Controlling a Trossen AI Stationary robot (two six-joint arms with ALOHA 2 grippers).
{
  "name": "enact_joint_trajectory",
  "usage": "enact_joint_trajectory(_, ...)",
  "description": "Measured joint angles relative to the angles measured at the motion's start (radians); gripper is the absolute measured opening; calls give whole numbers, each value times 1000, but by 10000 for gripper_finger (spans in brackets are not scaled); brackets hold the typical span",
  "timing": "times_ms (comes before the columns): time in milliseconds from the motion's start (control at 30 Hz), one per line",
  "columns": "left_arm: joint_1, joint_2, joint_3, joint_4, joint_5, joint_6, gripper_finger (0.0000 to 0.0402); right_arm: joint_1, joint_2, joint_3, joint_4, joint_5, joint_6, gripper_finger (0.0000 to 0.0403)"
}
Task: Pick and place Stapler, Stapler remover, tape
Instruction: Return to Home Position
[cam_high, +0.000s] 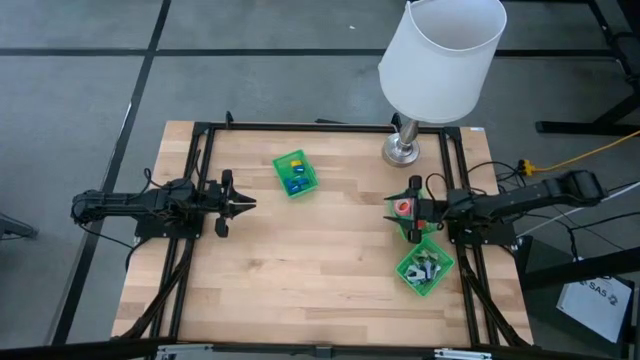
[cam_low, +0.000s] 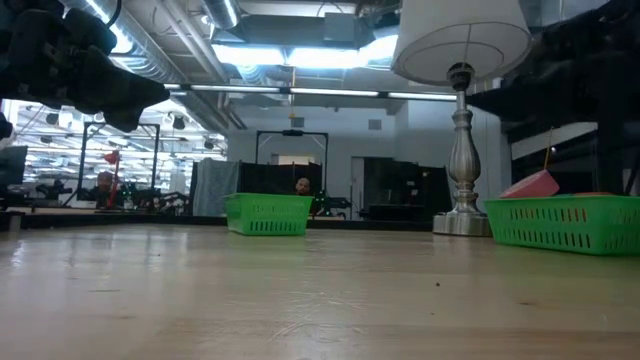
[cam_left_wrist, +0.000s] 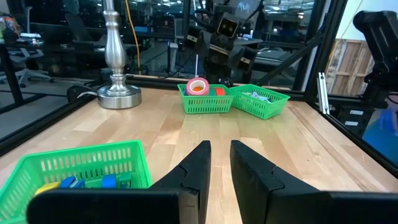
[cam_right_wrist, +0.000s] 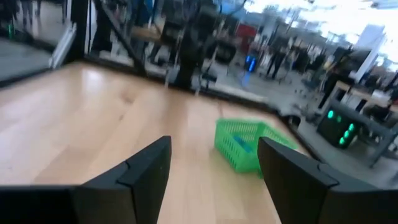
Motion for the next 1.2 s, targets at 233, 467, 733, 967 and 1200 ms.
enact_joint_trajectory(233,0,0,0,0,0,0,58,-4,-103,0,-201,0,0,243)
enact_joint_trajectory(467,0,0,0,0,0,0,58,23,-217,0,-201,0,0,243)
enact_joint_trajectory(733,0,0,0,0,0,0,58,56,-369,0,-321,0,0,243)
enact_joint_trajectory(967,0,0,0,0,0,0,58,57,-515,0,-563,0,0,243)
enact_joint_trajectory(1200,0,0,0,0,0,0,58,57,-680,0,-668,-1,0,243)
